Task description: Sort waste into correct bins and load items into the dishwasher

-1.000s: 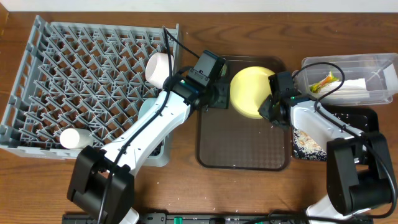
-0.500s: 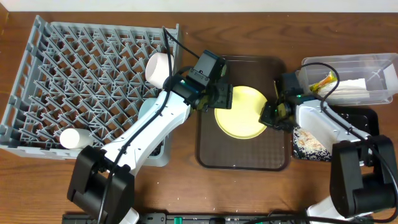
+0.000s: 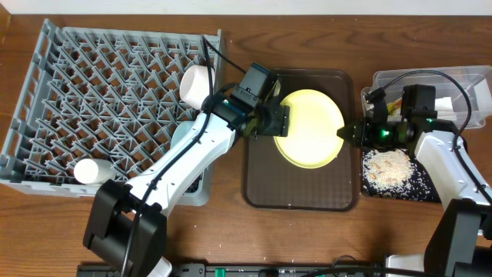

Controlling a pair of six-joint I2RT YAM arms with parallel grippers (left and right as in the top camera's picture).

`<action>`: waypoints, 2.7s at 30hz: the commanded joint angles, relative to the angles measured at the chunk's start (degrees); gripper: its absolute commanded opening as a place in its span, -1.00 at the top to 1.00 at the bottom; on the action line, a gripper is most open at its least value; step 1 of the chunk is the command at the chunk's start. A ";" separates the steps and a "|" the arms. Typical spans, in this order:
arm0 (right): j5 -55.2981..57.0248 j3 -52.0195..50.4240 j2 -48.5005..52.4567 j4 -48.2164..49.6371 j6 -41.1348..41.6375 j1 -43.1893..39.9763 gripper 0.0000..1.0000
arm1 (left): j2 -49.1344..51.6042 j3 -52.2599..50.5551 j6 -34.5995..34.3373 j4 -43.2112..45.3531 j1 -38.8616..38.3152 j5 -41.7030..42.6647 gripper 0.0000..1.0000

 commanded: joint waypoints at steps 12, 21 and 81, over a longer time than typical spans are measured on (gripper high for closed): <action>-5.25 0.42 -0.59 1.18 -6.27 -0.57 -0.18 | 0.28 -0.33 6.58 0.92 1.25 8.15 0.86; 0.33 4.31 -5.73 -1.79 2.43 -6.03 -0.31 | -9.31 3.52 8.61 -6.56 10.58 0.42 0.85; 14.19 16.31 -16.22 -12.31 -0.35 6.16 -0.86 | -36.28 3.17 13.03 -14.47 17.86 -20.55 -0.73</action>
